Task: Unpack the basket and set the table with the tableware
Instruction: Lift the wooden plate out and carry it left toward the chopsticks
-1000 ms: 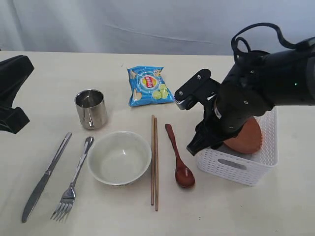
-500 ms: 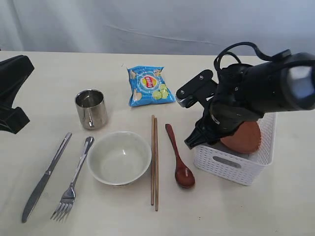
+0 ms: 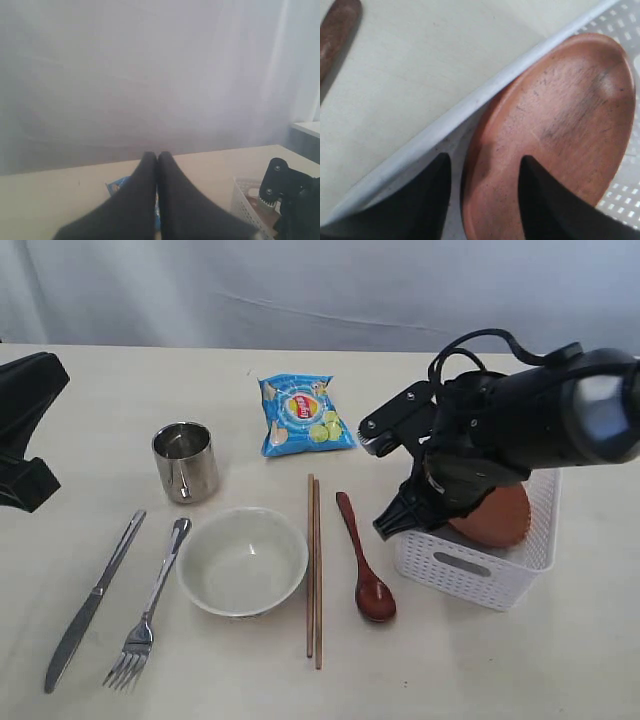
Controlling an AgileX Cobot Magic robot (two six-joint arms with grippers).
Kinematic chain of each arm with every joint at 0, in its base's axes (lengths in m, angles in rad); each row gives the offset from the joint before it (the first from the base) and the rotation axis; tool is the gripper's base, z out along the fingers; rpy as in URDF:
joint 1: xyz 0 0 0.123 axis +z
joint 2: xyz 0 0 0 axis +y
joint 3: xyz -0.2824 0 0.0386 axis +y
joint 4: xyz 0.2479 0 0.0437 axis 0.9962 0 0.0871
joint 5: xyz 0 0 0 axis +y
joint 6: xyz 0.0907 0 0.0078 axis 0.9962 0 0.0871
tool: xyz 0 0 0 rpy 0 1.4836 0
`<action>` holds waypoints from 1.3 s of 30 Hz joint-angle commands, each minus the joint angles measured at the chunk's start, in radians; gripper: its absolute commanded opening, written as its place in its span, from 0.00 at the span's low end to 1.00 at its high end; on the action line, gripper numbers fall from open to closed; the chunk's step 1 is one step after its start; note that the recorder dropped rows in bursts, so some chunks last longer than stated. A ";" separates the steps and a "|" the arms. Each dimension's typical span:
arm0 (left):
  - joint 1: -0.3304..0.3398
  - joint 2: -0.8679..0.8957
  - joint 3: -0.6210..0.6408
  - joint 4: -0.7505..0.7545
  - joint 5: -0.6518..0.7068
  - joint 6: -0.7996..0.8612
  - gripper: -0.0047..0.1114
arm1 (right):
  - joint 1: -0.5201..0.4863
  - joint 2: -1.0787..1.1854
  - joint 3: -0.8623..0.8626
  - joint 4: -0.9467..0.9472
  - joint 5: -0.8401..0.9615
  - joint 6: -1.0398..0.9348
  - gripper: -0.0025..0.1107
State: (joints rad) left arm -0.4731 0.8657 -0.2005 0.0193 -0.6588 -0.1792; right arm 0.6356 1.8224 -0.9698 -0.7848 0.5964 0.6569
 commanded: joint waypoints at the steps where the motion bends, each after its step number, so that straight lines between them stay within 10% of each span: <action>1: -0.002 -0.005 0.006 0.003 -0.003 0.002 0.04 | -0.005 0.020 0.007 -0.035 0.093 0.001 0.17; 4: -0.002 -0.005 0.006 0.003 -0.003 0.002 0.04 | -0.005 0.020 0.007 -0.035 0.093 0.001 0.02; 29: -0.002 -0.005 0.006 0.003 -0.003 0.002 0.04 | 0.029 -0.361 0.000 0.026 0.165 -0.140 0.02; 39: -0.002 -0.005 0.006 0.003 -0.002 0.004 0.04 | 0.158 -0.150 -0.451 0.394 0.276 -0.772 0.02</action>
State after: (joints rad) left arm -0.4731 0.8657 -0.2005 0.0193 -0.6588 -0.1792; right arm 0.7927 1.6057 -1.3594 -0.4470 0.8173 -0.0069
